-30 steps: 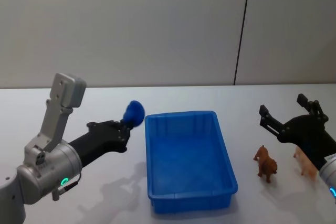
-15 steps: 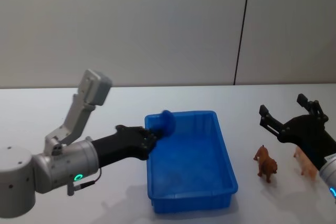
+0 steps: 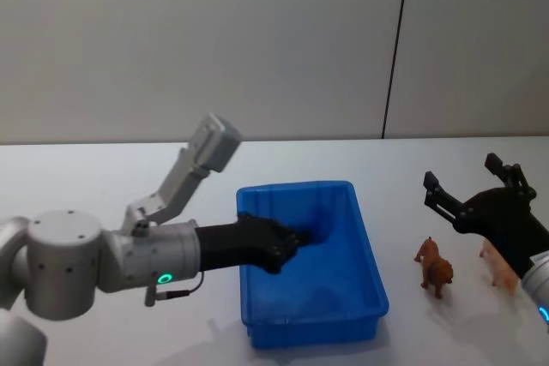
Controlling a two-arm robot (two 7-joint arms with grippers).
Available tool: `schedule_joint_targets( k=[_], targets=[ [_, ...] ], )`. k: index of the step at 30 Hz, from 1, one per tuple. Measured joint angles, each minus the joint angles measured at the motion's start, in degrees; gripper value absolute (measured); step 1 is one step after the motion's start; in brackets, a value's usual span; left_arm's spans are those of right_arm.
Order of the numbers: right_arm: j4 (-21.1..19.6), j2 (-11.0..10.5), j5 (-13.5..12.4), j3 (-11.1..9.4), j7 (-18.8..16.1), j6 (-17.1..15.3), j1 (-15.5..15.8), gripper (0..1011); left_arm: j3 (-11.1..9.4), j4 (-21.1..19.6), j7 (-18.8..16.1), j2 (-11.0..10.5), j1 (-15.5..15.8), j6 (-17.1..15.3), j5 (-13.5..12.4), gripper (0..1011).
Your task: Pick up the two dolls from the table and place them into the box.
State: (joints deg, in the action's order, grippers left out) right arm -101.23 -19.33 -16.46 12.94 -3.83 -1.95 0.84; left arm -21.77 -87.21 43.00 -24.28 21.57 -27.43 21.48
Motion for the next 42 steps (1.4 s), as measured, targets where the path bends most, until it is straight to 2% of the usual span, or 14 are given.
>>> schedule_joint_targets(
  k=[2,6,9,12,13,19,25,27,31,32,35,36,37,42],
  targets=[
    [0.00,0.00,0.00,0.00,0.00,0.00,0.00,1001,-0.47,0.91,1.11,0.60,0.84,-0.33,-0.98,77],
    [0.00,-0.01,0.00,0.00,0.00,0.00,0.00,1001,-0.98,1.88,2.27,1.21,1.76,-0.68,-2.06,143],
    [0.00,0.00,0.00,0.00,0.00,0.00,0.00,1001,-1.45,2.81,3.37,1.84,2.61,-1.04,-3.07,270],
    [0.00,0.00,0.00,0.00,0.00,0.00,0.00,1001,-1.66,3.23,3.84,2.10,2.99,-1.17,-3.49,325],
    [0.00,0.00,0.00,0.00,0.00,0.00,0.00,1001,-1.78,3.48,4.12,2.27,3.23,-1.26,-3.73,380],
    [0.00,0.00,0.00,0.00,0.00,0.00,0.00,1001,-2.15,4.23,4.99,2.75,3.91,-1.51,-4.53,567],
    [0.00,0.00,0.00,0.00,0.00,0.00,0.00,1001,-2.25,4.43,5.11,2.86,4.12,-1.53,-4.69,721],
    [0.00,0.00,0.00,0.00,0.00,0.00,0.00,1001,-2.22,4.30,4.52,2.78,4.05,-1.38,-4.46,802],
    [0.00,0.00,0.00,0.00,0.00,0.00,0.00,1001,-1.88,3.36,2.16,2.34,3.49,-0.65,-3.34,901],
    [0.00,0.00,0.00,0.00,0.00,0.00,0.00,1001,-1.81,3.15,1.87,2.26,3.37,-0.57,-3.21,955],
    [0.00,0.00,0.00,0.00,0.00,0.00,0.00,1001,-1.44,2.23,-0.31,1.82,2.78,0.02,-2.28,998],
    [0.00,0.00,0.00,0.00,0.00,0.00,0.00,1001,-1.44,2.23,-0.31,1.82,2.78,0.02,-2.28,1001],
    [0.00,0.00,0.00,0.00,0.00,0.00,0.00,1001,-1.15,1.46,-2.13,1.48,2.30,0.44,-1.53,1001],
    [0.00,0.00,0.00,0.00,0.00,0.00,0.00,1001,-0.61,-0.01,-5.37,0.83,1.31,1.07,-0.34,1001]
  ],
)
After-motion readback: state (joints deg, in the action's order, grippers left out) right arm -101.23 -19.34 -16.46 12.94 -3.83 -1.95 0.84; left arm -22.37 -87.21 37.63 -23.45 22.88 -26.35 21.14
